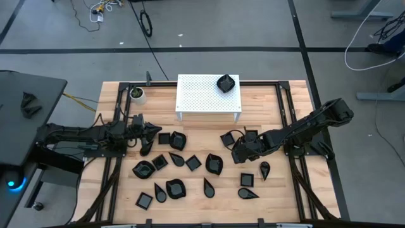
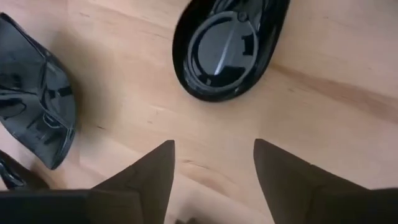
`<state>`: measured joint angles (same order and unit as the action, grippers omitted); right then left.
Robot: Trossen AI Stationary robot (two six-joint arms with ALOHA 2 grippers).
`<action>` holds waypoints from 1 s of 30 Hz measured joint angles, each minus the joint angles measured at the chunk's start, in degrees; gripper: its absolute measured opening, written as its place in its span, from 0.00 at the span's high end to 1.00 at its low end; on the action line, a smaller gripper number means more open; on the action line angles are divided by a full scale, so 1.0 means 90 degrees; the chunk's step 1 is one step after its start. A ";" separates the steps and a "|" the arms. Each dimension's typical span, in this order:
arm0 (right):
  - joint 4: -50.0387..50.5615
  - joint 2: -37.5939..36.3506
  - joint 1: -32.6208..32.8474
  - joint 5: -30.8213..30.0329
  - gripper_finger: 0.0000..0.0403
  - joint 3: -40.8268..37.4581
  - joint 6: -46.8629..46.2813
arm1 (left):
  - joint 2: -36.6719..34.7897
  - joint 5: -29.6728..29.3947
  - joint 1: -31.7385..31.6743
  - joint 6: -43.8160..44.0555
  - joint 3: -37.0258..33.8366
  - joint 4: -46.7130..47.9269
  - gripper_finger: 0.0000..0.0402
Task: Pick & Place Mini shaped plates
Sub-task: Put the black drop-shaped plate on the shelf
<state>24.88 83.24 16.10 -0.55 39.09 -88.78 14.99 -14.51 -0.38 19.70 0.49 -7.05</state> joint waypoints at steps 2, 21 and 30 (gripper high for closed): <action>-0.0051 0.0000 -0.0002 0.0000 0.48 0.0000 -0.0095 | 0.0002 -0.0004 -0.0001 0.0000 0.0000 0.0000 0.98; 0.0049 0.0120 -0.0246 -0.1555 0.67 0.0000 0.0579 | -0.0001 -0.0056 0.0000 0.0010 0.0000 0.0001 0.98; -0.0349 0.0413 -0.0393 -0.1560 0.80 0.0000 0.1331 | 0.0002 -0.0055 0.0000 0.0027 0.0000 -0.0007 0.98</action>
<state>21.75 86.96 12.56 -14.59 39.09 -76.81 15.00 -15.00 -0.37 19.94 0.49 -7.11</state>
